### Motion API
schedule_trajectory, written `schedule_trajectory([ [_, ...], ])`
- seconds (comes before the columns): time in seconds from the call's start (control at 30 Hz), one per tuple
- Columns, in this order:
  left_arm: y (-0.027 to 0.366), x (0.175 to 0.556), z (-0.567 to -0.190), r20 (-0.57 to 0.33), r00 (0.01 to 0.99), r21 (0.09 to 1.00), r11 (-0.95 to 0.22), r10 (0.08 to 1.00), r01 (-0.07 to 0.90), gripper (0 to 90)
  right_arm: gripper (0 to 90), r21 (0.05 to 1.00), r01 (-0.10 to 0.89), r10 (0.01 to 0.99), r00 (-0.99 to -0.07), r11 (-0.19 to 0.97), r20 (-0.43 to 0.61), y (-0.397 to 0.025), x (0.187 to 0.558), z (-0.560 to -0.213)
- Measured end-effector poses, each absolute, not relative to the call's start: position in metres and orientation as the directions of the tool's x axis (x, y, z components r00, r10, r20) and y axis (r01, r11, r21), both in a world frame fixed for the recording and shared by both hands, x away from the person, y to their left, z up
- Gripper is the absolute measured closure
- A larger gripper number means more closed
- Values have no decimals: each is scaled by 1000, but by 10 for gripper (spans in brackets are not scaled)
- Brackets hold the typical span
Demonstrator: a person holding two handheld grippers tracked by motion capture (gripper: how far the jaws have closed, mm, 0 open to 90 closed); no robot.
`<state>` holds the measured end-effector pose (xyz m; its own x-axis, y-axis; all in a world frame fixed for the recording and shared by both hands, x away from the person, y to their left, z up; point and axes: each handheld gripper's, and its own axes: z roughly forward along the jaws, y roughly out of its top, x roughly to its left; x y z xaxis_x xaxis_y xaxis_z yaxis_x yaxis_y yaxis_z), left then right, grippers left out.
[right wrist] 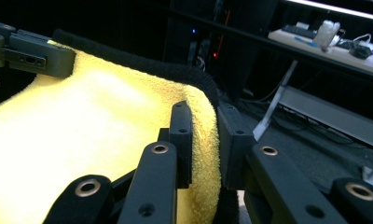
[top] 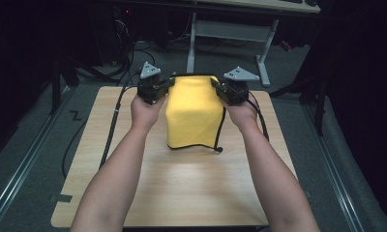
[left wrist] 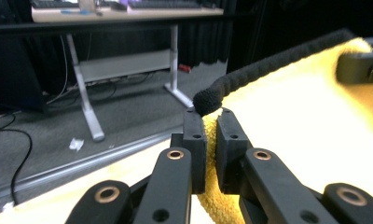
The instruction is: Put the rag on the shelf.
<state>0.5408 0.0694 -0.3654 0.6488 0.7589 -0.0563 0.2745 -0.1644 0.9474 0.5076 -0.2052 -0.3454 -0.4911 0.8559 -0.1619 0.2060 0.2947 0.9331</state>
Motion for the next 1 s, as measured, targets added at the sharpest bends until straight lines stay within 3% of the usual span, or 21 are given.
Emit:
schedule_trajectory([
  [0.3, 71, 546, -386, -109, 650, 925, -163, 752, 343, 847, 784, 915, 249, 847, -508, 318, -156, -210, 516, -365],
  [1.0, 76, 546, -412, -138, 654, 903, -177, 743, 392, 849, 780, 888, 280, 827, -536, 365, -171, -208, 525, -381],
])
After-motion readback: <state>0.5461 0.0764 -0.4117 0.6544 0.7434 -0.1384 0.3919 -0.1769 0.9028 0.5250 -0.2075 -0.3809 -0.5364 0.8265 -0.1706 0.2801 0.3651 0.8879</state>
